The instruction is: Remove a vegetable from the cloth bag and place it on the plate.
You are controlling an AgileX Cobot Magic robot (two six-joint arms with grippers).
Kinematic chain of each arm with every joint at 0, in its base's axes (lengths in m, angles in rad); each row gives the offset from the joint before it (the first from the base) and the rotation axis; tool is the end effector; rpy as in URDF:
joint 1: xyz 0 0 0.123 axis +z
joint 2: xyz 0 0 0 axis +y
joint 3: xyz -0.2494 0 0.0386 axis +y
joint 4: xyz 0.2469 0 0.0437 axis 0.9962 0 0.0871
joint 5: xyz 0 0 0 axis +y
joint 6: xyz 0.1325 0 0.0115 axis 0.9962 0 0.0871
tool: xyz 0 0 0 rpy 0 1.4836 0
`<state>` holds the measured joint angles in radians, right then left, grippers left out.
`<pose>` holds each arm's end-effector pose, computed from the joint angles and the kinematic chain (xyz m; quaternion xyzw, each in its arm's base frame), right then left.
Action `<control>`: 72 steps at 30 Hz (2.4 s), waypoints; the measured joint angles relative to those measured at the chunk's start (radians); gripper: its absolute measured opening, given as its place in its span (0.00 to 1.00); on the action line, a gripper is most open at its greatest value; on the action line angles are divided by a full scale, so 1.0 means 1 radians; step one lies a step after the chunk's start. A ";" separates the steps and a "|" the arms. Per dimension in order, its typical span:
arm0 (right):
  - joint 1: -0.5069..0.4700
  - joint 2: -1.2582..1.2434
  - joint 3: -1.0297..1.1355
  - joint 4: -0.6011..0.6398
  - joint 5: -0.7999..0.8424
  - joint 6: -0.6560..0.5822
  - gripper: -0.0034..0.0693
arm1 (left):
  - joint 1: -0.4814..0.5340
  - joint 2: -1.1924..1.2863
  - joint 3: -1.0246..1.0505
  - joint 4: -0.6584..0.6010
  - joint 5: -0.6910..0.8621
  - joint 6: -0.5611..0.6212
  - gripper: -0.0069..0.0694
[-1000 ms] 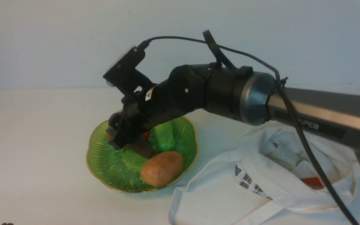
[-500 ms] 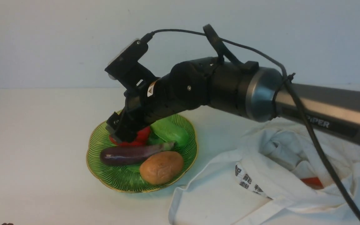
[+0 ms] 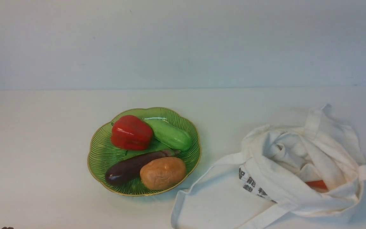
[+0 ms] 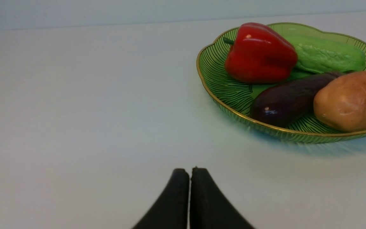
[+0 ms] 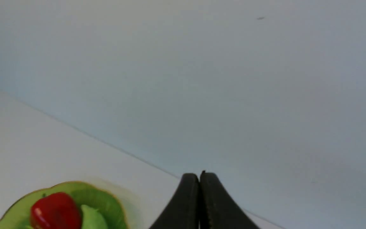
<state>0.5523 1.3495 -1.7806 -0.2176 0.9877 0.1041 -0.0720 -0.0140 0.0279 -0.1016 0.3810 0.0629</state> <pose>0.2733 0.1403 0.4597 -0.1917 0.8252 0.0649 0.5274 0.1236 -0.0140 0.1583 0.0275 0.8061 -0.0458 0.5894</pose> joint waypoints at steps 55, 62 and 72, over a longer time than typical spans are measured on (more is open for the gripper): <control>-0.068 -1.319 1.285 0.275 -0.646 0.044 0.03 | 0.000 0.000 0.000 0.000 0.000 0.000 0.08; -0.068 -1.319 1.391 0.286 -0.699 -0.077 0.03 | 0.000 0.000 0.000 0.000 0.000 0.000 0.08; -0.326 -1.321 1.636 0.194 -0.699 -0.123 0.03 | 0.000 0.000 0.000 0.000 0.000 0.000 0.08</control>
<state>0.2261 0.0284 -0.1443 -0.0238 0.2883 -0.0190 -0.0720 -0.0140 0.0279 -0.1016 0.3810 0.0629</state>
